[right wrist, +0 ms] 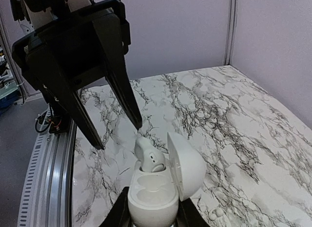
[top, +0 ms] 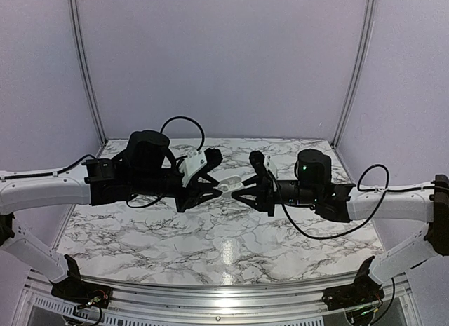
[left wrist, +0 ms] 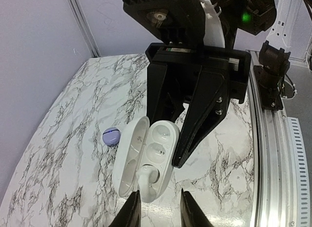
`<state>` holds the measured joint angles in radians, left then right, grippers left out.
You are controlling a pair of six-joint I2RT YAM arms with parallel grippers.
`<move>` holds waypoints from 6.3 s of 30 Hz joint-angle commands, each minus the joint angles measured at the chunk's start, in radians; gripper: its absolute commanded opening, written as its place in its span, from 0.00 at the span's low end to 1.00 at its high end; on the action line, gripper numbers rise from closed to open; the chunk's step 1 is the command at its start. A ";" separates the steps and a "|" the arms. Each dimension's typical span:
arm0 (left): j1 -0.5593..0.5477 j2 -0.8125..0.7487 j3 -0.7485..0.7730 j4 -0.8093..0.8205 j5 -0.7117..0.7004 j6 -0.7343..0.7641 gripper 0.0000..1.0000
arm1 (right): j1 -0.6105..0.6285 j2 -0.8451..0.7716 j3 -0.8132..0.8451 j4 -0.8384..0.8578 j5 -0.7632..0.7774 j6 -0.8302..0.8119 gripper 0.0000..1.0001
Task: Insert the wireless bluetooth earbuds into the charging case
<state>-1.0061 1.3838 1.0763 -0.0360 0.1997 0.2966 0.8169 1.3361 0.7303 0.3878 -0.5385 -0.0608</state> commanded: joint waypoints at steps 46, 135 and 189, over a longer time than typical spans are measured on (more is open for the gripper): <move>0.035 0.024 -0.005 -0.044 0.178 0.025 0.03 | 0.025 -0.014 0.021 0.085 -0.232 -0.033 0.00; -0.020 -0.066 -0.065 0.024 0.060 0.139 0.18 | 0.013 0.057 0.067 0.072 -0.225 0.038 0.00; -0.052 -0.065 -0.026 -0.072 -0.005 0.138 0.30 | 0.034 0.003 0.011 0.077 -0.226 -0.016 0.00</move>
<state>-1.0515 1.3628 1.0519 -0.1093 0.2340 0.4320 0.8371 1.3674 0.7444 0.3840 -0.7582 -0.0803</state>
